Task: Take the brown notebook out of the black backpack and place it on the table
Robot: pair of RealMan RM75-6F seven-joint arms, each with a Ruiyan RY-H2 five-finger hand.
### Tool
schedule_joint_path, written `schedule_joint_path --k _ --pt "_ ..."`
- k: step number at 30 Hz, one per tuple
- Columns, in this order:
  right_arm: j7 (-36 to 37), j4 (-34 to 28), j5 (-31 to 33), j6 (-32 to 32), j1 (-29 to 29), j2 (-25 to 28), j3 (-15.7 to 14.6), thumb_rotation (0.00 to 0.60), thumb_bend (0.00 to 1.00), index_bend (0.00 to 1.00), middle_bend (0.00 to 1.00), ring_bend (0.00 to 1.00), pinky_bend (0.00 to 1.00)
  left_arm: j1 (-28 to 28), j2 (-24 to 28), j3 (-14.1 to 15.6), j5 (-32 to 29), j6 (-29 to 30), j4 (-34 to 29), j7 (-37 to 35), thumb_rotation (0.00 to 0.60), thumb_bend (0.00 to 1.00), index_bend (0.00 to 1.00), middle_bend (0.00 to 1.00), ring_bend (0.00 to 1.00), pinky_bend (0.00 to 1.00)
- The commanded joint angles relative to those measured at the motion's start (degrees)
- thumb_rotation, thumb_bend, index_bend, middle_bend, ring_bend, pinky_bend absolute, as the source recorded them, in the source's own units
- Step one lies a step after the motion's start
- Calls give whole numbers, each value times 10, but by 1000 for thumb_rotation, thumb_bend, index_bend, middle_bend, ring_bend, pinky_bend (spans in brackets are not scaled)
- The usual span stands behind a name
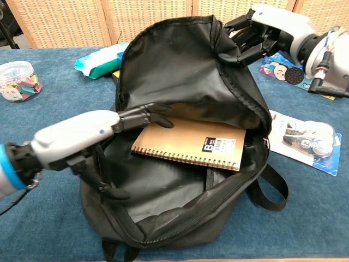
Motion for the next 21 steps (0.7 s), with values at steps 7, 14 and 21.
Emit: schedule_joint_path --k 7,14,21 --pt "38 -23 -2 -22 -3 30 -6 600 542 677 703 552 427 -41 -59 -30 -44 -36 52 14 600 170 179 5 88 168" --pt "51 -27 -6 -24 -3 40 -10 600 542 677 703 552 427 -61 -85 -35 -64 -54 70 16 600 189 187 35 112 168" --pt "60 -30 -9 -23 -3 45 -13 600 543 677 703 552 427 -76 -112 -46 -83 -58 101 28 600 209 220 120 131 168"
